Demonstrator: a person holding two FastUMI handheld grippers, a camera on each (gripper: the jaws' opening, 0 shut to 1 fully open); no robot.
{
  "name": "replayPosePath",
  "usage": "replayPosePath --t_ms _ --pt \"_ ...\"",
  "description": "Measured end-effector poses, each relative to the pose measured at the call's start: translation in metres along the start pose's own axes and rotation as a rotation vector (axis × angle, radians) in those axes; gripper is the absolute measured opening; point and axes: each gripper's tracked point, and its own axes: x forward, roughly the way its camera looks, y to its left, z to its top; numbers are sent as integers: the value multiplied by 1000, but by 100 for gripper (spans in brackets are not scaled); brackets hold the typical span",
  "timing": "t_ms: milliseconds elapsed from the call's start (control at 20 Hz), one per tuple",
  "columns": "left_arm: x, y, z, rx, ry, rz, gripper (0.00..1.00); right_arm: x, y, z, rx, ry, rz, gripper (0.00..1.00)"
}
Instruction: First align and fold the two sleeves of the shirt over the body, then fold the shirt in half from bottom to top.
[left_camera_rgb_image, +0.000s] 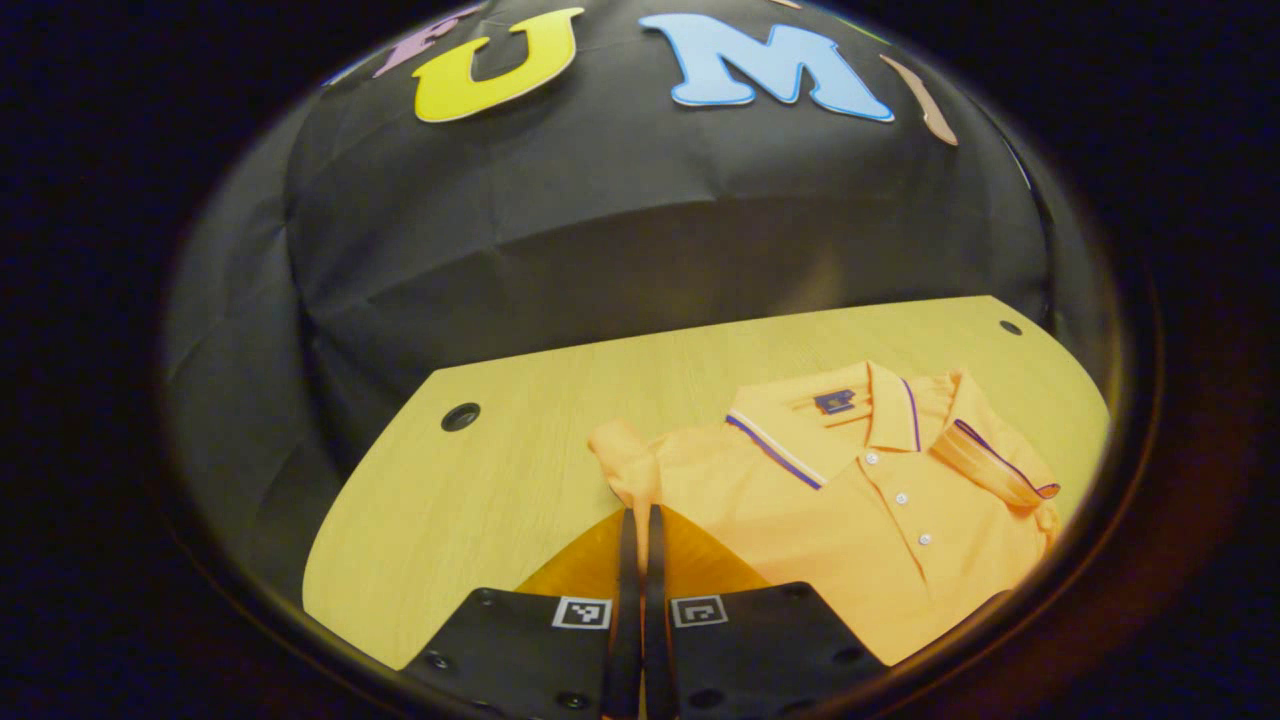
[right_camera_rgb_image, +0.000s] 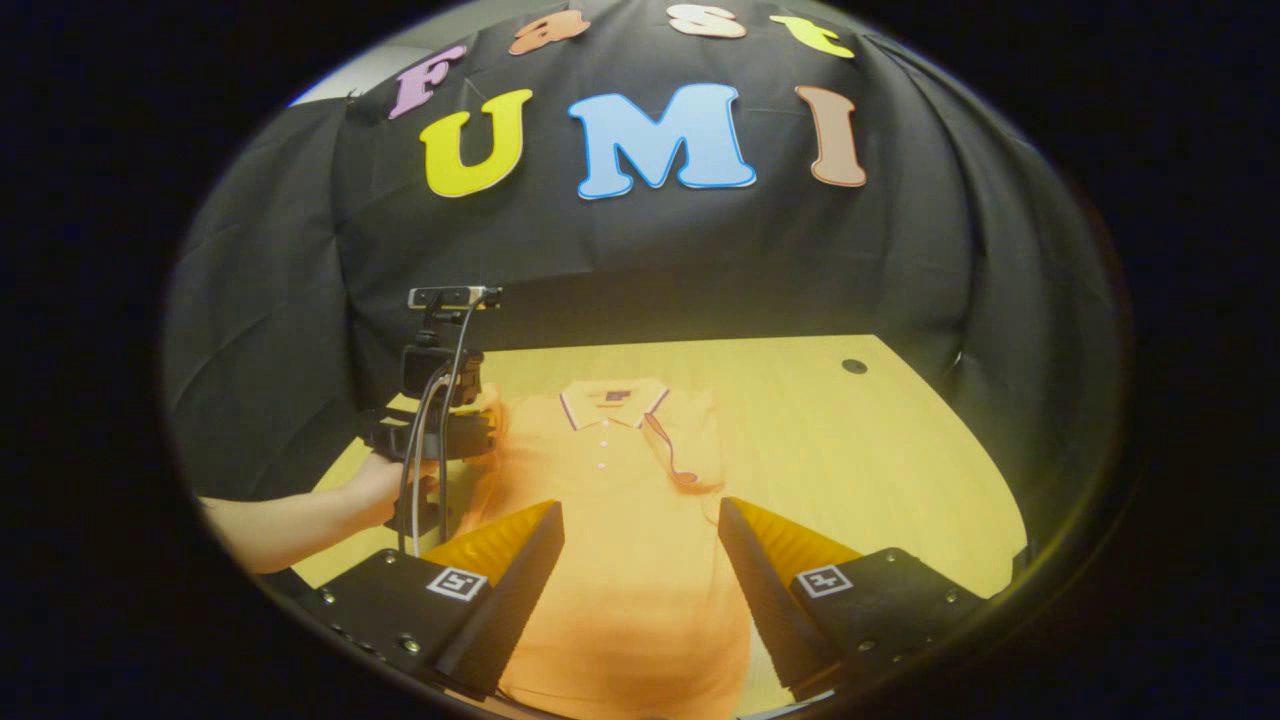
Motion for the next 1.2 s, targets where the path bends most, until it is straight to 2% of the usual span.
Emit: replayPosePath --t_ms 200,450,550,700,750,800,900,1000,1100,1200 --pt "2 -21 -4 53 22 -18 8 3 -15 -7 4 14 7 96" --pt "-2 -38 -11 32 41 -53 13 16 -35 -14 -37 28 25 96" --pt "-7 -46 -12 7 42 -66 33 25 -39 -15 -71 33 49 96" --pt "-23 -56 -14 -22 43 -85 68 35 -42 -17 -121 35 97 96" --pt "-31 -57 -15 -28 43 -89 73 39 -43 -18 -137 37 113 96" --pt "-39 -55 -15 -33 41 -82 91 42 -42 -20 -151 39 131 96" --pt "-56 -51 -18 -47 42 -61 92 45 -40 -23 -178 38 165 96" --pt "-77 -49 -21 -86 41 -58 100 46 -38 -29 -197 50 192 96" --pt "-101 -46 -27 -127 39 -65 97 43 -35 -35 -200 63 208 96" --pt "-122 -43 -38 -138 37 -74 100 36 -34 -41 -192 59 194 96"
